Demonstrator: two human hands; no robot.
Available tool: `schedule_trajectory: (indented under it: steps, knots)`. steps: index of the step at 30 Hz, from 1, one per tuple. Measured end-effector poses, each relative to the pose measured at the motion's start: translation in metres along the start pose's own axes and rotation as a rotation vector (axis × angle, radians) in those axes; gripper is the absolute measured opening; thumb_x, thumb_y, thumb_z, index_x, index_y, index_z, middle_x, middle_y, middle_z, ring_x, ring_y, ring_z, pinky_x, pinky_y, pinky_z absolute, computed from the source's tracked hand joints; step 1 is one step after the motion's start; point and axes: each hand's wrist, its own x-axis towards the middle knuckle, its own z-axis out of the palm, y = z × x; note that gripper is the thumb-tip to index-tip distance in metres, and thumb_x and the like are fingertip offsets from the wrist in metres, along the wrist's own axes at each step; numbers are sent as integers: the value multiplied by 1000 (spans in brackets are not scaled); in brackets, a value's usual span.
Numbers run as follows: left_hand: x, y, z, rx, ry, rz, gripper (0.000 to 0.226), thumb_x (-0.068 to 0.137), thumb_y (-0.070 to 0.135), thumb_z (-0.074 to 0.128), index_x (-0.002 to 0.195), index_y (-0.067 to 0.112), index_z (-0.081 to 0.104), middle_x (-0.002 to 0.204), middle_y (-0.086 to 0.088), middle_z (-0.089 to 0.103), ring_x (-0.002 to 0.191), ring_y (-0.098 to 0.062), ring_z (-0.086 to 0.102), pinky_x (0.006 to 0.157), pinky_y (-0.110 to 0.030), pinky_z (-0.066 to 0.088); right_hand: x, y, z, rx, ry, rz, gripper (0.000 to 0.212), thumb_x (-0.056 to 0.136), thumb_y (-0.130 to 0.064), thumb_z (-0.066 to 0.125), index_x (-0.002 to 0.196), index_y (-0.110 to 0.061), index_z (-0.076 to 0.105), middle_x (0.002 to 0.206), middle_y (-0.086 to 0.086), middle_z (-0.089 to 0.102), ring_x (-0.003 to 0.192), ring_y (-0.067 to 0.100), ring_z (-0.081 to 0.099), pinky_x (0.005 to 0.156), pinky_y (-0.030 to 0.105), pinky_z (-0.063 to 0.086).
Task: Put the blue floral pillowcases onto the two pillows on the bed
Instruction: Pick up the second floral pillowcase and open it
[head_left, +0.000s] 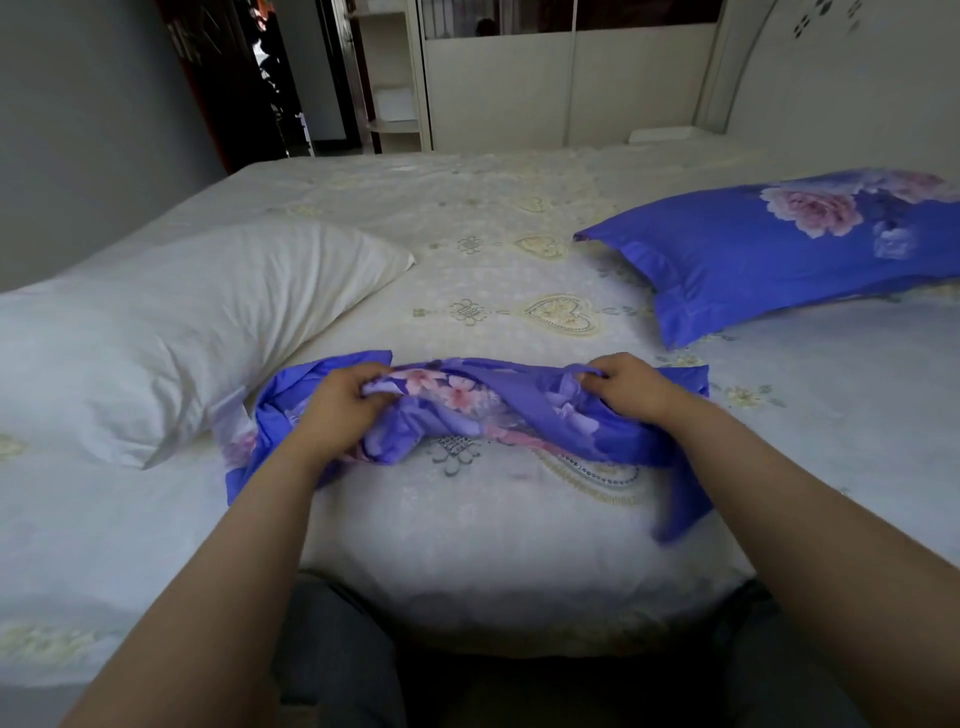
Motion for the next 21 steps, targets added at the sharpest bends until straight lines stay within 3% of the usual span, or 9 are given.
schedule_trajectory:
  steps: [3, 5, 8, 10, 12, 13, 15, 18, 21]
  knots:
    - [1, 14, -20, 104, -219, -178, 28, 92, 29, 59, 76, 8, 67, 71, 3, 60, 68, -7, 50, 60, -13, 39, -4, -7, -11, -107, -531, 198, 20, 87, -30, 65, 73, -17, 58, 50, 3, 43, 42, 14, 33, 45, 24, 25]
    - [3, 19, -21, 140, -461, -397, 45, 93, 52, 39, 85, 18, 67, 71, 4, 67, 65, -8, 59, 62, -19, 45, -3, -11, -10, -255, -648, 223, 21, 85, -33, 66, 74, -16, 59, 50, 2, 53, 37, 13, 36, 42, 19, 27]
    - [9, 12, -14, 236, -286, -484, 60, 87, 66, 37, 131, 25, 43, 84, -9, 70, 61, -25, 65, 62, -27, 48, 7, -10, 5, -131, -379, 204, 29, 89, -35, 62, 111, -18, 53, 63, 2, 64, 39, 9, 44, 40, 16, 35]
    - [15, 1, -13, 517, -262, -410, 83, 80, 67, 53, 146, 30, 19, 117, -9, 64, 88, -29, 67, 79, -34, 50, 12, -4, 18, -19, -170, 174, 65, 89, -35, 62, 142, -26, 24, 65, 3, 64, 43, 12, 49, 46, 21, 41]
    - [16, -15, -7, 726, -422, -402, 80, 78, 59, 63, 143, 25, 31, 136, -7, 52, 113, -28, 57, 94, -37, 44, 15, 2, 32, -66, -134, 178, 73, 89, -35, 61, 146, -27, 17, 70, 5, 64, 46, 12, 52, 51, 24, 44]
    - [17, -23, -5, 779, -449, -399, 64, 77, 55, 63, 130, 23, 46, 132, -8, 56, 113, -28, 56, 95, -38, 44, 17, 5, 36, -131, -141, 177, 55, 89, -34, 61, 137, -25, 34, 72, 6, 64, 48, 13, 52, 52, 24, 43]
    - [18, -30, -1, 798, -333, -403, 35, 78, 44, 56, 105, 21, 58, 116, -9, 64, 103, -29, 60, 87, -37, 47, 20, 9, 36, -273, -130, 172, 15, 90, -28, 59, 93, -12, 58, 69, 8, 63, 52, 17, 53, 55, 26, 42]
    - [25, -14, -14, 729, 29, -385, 26, 84, 32, 51, 102, 14, 58, 109, -17, 64, 101, -34, 61, 79, -37, 45, 34, 9, 33, 73, 68, 203, 34, 89, -14, 54, 55, -11, 56, 51, 5, 62, 47, 17, 58, 54, 23, 49]
    - [44, 12, -40, 550, 470, -281, 30, 86, 25, 54, 111, 8, 52, 105, -27, 63, 100, -42, 59, 80, -43, 45, 46, -14, 22, 632, 468, 142, 13, 87, -8, 56, 93, -15, 65, 83, 3, 66, 75, 15, 61, 71, 28, 51]
